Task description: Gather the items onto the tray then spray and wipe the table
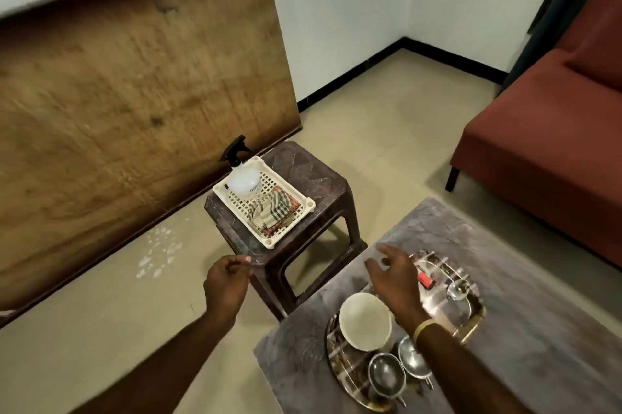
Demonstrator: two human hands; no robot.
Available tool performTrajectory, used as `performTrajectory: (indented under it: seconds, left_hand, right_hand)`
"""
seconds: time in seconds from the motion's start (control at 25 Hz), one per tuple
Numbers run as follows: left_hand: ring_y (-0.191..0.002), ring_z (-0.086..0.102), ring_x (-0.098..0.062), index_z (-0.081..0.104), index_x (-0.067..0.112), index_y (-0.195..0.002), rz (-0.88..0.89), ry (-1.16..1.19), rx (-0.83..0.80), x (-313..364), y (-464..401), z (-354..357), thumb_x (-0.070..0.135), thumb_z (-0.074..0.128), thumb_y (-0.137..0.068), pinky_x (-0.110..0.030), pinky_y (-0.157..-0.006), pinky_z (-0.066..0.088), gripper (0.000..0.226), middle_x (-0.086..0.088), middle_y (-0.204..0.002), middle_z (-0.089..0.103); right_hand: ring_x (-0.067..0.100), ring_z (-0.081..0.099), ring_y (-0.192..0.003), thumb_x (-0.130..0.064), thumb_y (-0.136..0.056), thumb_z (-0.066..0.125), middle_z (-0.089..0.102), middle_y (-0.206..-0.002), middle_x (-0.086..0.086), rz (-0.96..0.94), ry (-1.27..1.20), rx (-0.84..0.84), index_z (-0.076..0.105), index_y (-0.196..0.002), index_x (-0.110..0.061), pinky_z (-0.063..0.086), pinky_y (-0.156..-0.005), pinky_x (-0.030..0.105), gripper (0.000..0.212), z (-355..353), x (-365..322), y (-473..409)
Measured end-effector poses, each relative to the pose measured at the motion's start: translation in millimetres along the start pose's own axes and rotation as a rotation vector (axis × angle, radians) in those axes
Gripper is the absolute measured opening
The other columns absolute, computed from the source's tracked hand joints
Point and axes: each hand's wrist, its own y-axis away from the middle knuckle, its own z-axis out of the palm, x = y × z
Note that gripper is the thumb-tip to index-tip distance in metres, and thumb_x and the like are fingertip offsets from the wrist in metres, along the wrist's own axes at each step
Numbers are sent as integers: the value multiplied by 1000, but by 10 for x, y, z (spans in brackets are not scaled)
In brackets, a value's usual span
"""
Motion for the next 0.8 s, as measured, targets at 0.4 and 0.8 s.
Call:
performTrajectory:
  seconds: [0.4,0.8]
  left_hand:
    - [-121,55,-20,17,21,-155,214,-69,-202,809,-1521,-164,19,79,-82,-43,-100,50,96,-3,-144,48]
    - [-129,42,-8,13,40,-154,305,-170,-492,1005,-2708,117,29,72,-88,-26,-94,46,89,1,-158,34]
  right_hand:
    - [15,41,-133,-26,-94,59,50,-141,0,-292,226,-170,53,-137,-16,32,-104,23,44,1445,-626,-146]
    - [25,45,-127,-36,-92,63,53,-137,7,-268,434,-165,54,-135,-15,40,-106,37,49,2475,-1000,-943]
